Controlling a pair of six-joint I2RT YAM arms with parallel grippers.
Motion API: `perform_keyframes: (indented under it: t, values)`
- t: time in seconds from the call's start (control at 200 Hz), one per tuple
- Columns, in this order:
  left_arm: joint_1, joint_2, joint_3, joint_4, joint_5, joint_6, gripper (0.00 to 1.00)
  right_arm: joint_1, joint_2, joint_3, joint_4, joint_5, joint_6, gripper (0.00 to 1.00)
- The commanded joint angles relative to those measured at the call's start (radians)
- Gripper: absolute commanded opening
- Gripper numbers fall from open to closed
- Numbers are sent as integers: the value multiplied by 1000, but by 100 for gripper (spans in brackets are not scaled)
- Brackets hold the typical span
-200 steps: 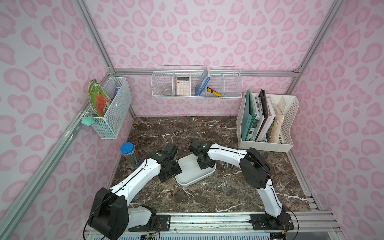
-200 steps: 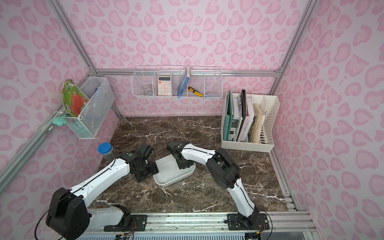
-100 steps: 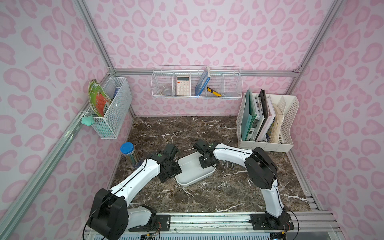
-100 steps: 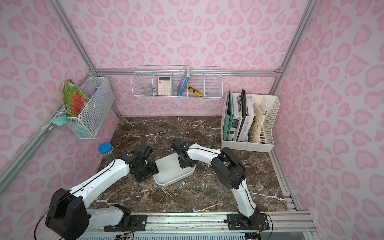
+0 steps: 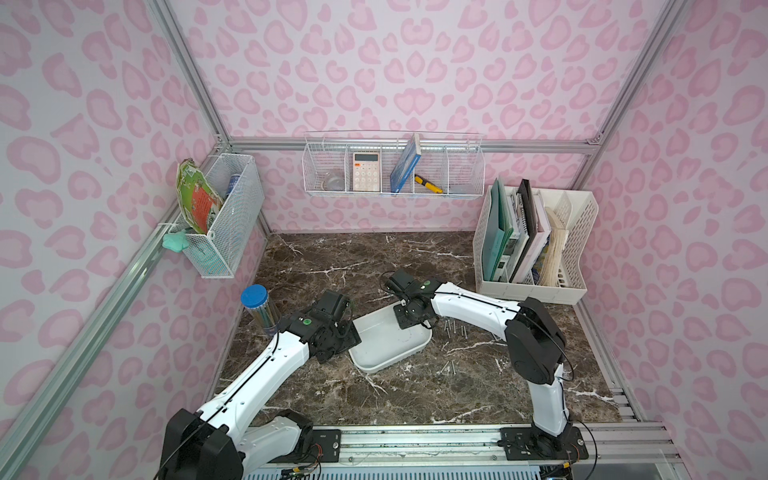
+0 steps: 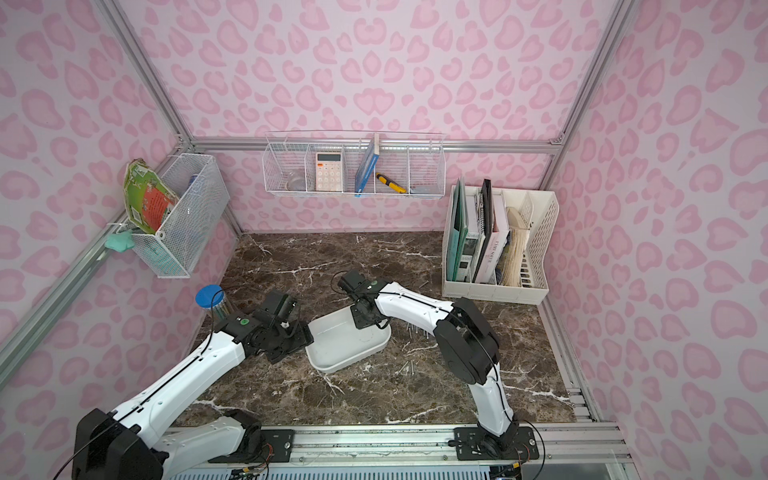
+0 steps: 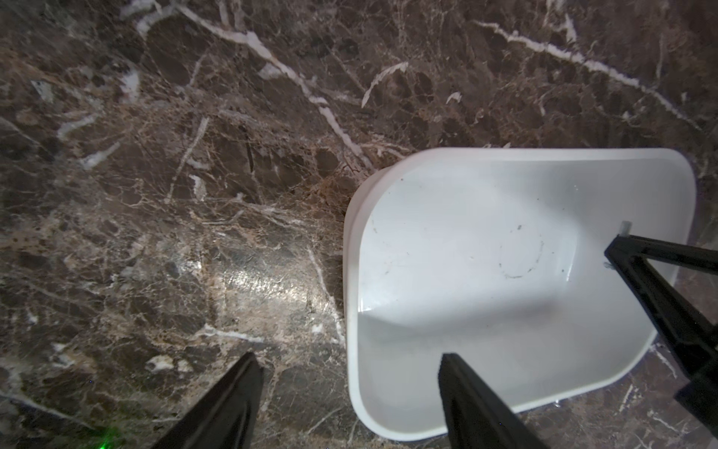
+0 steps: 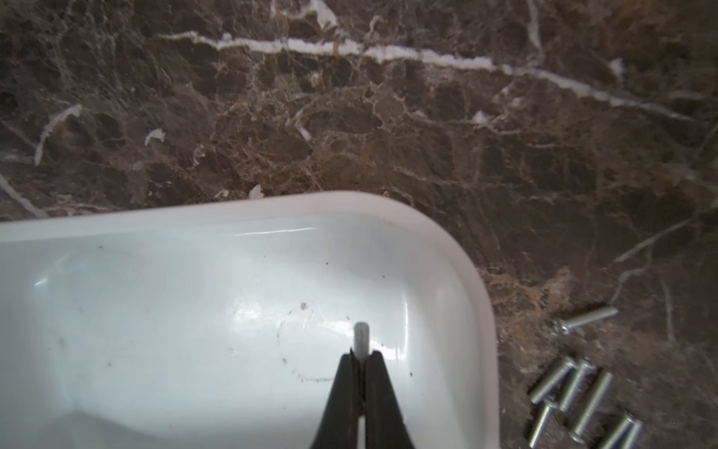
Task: Take out the screws from the storage box
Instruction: Pick up the screw from the storage box, then place the screw at the center of the board.
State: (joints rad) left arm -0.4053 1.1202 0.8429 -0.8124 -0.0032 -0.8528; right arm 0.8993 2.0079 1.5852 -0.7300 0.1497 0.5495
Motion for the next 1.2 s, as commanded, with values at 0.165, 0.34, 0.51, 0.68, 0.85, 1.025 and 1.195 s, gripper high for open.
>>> perform_keyframes:
  t: [0.165, 0.34, 0.51, 0.68, 0.85, 1.025, 1.195]
  values:
    - [0, -92, 1, 68, -64, 78, 78, -47, -191, -113, -24, 78, 44, 5]
    - [0, -219, -49, 156, -119, 127, 80, -114, -342, -294, -3, 125, 71, 5]
    - [0, -298, -93, 192, -139, 139, 81, -164, -382, -447, 77, 64, 72, 5]
    - [0, -267, -70, 171, -7, 180, 81, -172, -364, -543, 167, 46, 76, 6]
    - [0, -237, -49, 161, 27, 177, 82, -175, -341, -591, 208, 41, 76, 8]
    - [0, -201, 3, 115, -5, 149, 93, -181, -343, -629, 225, 41, 74, 11]
    - [1, -172, 61, 112, 8, 200, 99, -186, -354, -640, 239, 25, 68, 17]
